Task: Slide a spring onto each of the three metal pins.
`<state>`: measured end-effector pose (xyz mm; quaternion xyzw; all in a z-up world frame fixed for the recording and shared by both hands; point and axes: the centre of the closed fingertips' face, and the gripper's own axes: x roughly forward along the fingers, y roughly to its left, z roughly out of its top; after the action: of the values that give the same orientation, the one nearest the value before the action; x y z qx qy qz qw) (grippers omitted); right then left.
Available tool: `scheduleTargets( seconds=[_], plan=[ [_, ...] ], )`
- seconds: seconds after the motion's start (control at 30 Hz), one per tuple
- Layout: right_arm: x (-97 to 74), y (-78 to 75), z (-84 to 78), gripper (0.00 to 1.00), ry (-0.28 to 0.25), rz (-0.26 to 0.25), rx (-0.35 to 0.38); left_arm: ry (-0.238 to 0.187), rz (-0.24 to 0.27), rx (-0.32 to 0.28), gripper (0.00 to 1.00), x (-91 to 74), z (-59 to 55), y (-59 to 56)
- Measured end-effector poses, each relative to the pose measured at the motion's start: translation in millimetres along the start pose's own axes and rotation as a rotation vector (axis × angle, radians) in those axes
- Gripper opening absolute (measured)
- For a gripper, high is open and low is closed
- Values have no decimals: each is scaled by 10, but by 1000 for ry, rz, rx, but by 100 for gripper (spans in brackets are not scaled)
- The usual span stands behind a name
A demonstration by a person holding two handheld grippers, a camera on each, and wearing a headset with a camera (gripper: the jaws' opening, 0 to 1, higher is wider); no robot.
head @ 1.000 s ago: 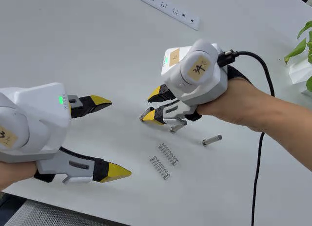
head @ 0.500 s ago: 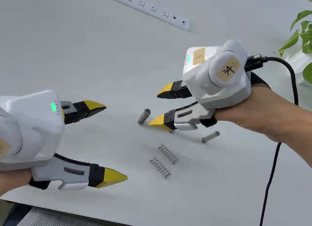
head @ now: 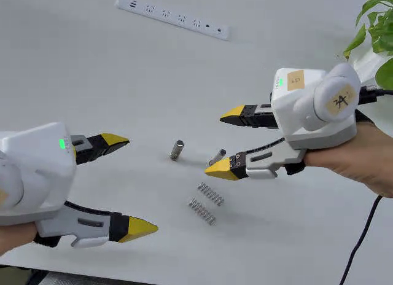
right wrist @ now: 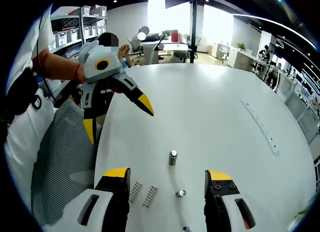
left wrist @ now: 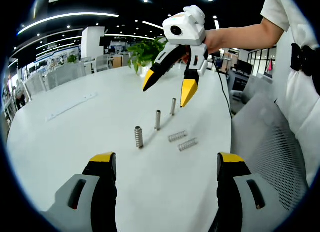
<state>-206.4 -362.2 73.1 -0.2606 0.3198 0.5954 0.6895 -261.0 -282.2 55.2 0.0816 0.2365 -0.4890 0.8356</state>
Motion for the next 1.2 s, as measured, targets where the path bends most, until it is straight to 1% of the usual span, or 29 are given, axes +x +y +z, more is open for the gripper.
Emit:
scheduleTargets(
  seconds=[0.17,0.23,0.27,0.4,0.47,0.57,0.7,0.8,0.9,1.03,1.13,1.2],
  plan=[
    [-152,70,-109,68,-41,-11,12,22,-9,20,81,12,6,-57],
    [-222,22,-199,71,-55,-16,18,32,-13,26,81,22,5,-77],
    [-247,27,-216,72,-64,-17,22,37,-15,30,80,25,6,-86],
    [-357,101,-296,79,-101,-16,40,51,-23,44,80,41,29,-118],
    [-393,121,-341,82,-109,-16,40,56,-24,48,80,44,35,-119],
    [-467,142,-438,86,-127,-21,51,83,-31,71,80,53,13,-138],
    [-561,166,-555,90,-145,-29,73,94,-39,78,80,68,13,-152],
    [-635,188,-667,92,-157,-35,87,112,-49,91,79,102,3,-174],
    [-715,192,-787,94,-177,-50,115,137,-76,116,76,162,-5,-226],
    [-777,210,-929,96,-186,-62,138,162,-109,150,73,255,-11,-295],
    [-816,223,-1026,99,-191,-70,148,195,-146,182,68,334,-58,-347],
    [-840,231,-1087,99,-193,-72,161,207,-166,197,66,403,-71,-385]
  ],
)
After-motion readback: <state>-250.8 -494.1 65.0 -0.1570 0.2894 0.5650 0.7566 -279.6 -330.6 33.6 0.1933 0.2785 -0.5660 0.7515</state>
